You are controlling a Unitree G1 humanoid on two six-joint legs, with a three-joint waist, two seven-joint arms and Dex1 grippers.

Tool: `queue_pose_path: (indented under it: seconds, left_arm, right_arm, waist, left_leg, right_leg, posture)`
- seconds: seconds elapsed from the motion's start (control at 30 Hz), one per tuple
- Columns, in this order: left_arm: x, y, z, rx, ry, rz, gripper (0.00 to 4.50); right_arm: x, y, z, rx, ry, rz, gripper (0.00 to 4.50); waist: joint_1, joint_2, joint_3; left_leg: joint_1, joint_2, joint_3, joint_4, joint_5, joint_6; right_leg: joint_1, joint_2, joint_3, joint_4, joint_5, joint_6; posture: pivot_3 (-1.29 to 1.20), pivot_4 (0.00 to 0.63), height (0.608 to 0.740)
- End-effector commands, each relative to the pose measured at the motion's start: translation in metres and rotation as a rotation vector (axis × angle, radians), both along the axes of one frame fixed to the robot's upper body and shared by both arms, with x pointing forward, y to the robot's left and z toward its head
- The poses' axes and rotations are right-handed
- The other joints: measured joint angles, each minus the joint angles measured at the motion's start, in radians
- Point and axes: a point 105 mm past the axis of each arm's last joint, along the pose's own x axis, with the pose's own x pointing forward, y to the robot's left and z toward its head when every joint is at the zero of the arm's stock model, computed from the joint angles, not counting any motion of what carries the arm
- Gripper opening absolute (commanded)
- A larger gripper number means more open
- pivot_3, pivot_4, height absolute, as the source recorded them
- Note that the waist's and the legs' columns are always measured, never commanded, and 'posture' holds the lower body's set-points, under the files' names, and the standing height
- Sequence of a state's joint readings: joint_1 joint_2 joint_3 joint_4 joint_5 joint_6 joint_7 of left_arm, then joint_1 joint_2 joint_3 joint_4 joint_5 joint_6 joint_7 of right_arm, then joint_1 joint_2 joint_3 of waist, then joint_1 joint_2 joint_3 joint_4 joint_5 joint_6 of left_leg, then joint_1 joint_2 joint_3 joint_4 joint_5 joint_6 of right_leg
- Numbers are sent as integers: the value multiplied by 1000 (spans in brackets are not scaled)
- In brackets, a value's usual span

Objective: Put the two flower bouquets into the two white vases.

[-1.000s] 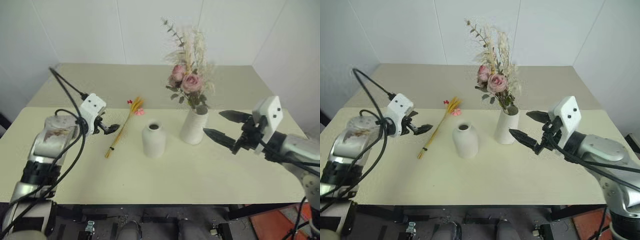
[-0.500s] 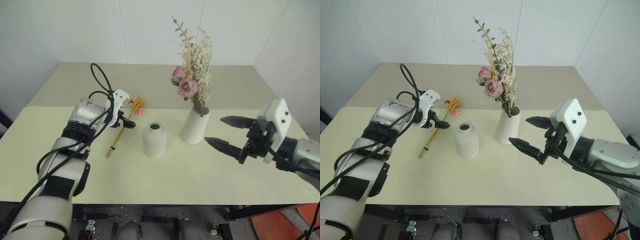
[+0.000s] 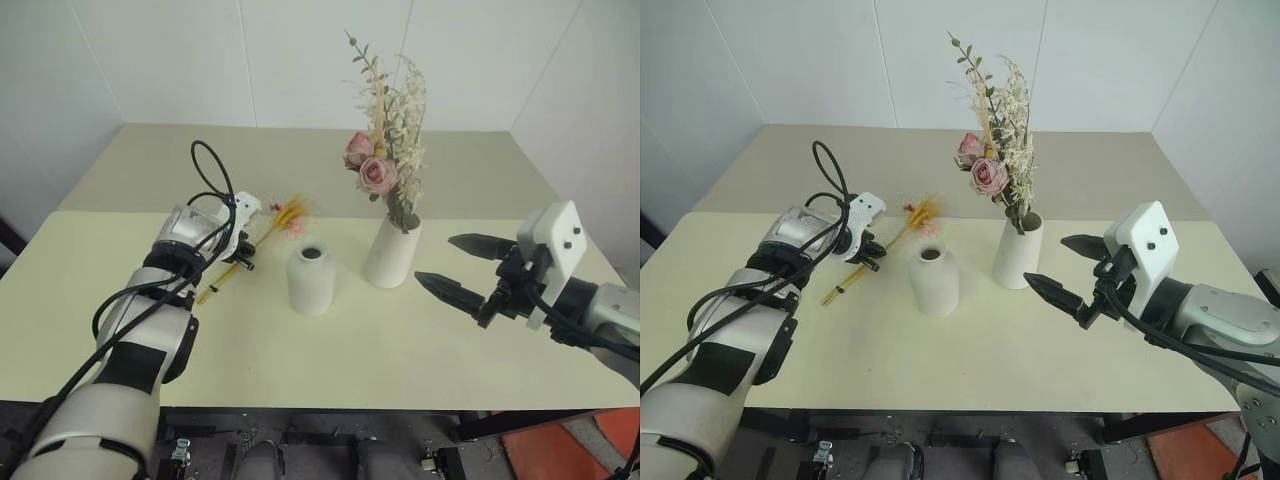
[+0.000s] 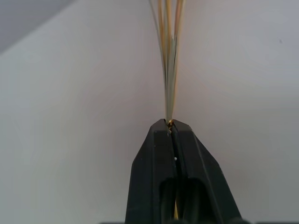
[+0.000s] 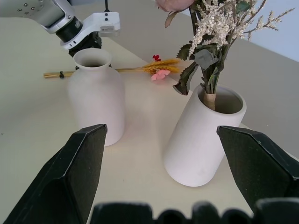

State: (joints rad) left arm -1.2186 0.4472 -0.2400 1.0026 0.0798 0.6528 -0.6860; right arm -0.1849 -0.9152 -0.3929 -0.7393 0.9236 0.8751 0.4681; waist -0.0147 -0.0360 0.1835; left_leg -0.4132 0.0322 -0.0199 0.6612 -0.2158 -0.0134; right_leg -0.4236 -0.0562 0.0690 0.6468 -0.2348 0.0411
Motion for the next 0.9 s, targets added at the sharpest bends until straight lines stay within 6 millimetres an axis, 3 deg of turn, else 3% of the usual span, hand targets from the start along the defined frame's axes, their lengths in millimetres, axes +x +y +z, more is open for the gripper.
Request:
queue_pose_path:
  seconds: [0.03,0.13,0.23,0.3,0.4,0.47,0.57,0.73,0.9]
  left_arm:
    - [16,-13,71,-117,-326,-13,70]
    - [3,-28,122,-343,-535,-133,70]
    - [-24,-33,166,-554,-700,-239,70]
    - [-63,-38,197,-741,-887,-430,70]
    - [-119,-30,220,-1073,-942,-719,70]
    - [-133,-27,221,-1160,-909,-808,70]
    - [-139,-30,215,-1240,-820,-884,70]
    - [-135,-38,200,-1353,-714,-926,70]
    - [-130,-57,177,-1310,-654,-976,70]
  right_arm:
    - [-3,-1,13,-13,-78,-12,4500]
    - [-3,-3,13,-21,-83,-17,4500]
    - [-5,-6,13,-17,-80,-14,4500]
    - [-7,-7,12,-5,-65,-6,4500]
    - [-13,-9,8,16,-28,22,4500]
    - [-18,-8,6,23,-11,46,4500]
    - [-19,-9,2,28,-1,43,4500]
    - [-18,-10,0,41,-21,9,4500]
    - [-21,-9,-2,32,-32,-11,4500]
  waist:
    - [0,0,0]
    - [1,0,0]
    - [-1,0,0]
    - [-3,1,0]
    - [-3,1,0]
    - [-1,1,0]
    - [0,0,-1]
    - [2,0,-1]
    - [-1,0,-1]
  left_leg:
    - [-1,0,0,0,0,0]
    - [-2,0,0,0,0,0]
    - [-2,0,0,0,0,0]
    - [-1,0,0,0,0,0]
    - [0,0,0,0,0,0]
    - [3,0,0,1,0,-1]
    - [7,0,0,1,0,-1]
    - [13,0,-1,1,0,-1]
    - [13,0,-1,1,0,0]
  right_leg:
    - [0,0,0,0,0,0]
    - [-1,-1,0,0,0,0]
    - [-1,-1,0,0,0,0]
    - [-1,-1,0,0,0,0]
    - [0,-1,0,1,1,0]
    - [2,-1,0,1,1,0]
    - [7,-1,0,1,0,0]
    - [15,-1,-1,-1,-1,2]
    - [15,-1,-1,-3,0,1]
  posture:
    - [0,150,740]
    - [0,150,740]
    - [0,150,740]
    - [0,150,740]
    - [0,150,740]
    - [0,150,740]
    - [0,150,740]
    - [0,150,740]
    - [0,150,740]
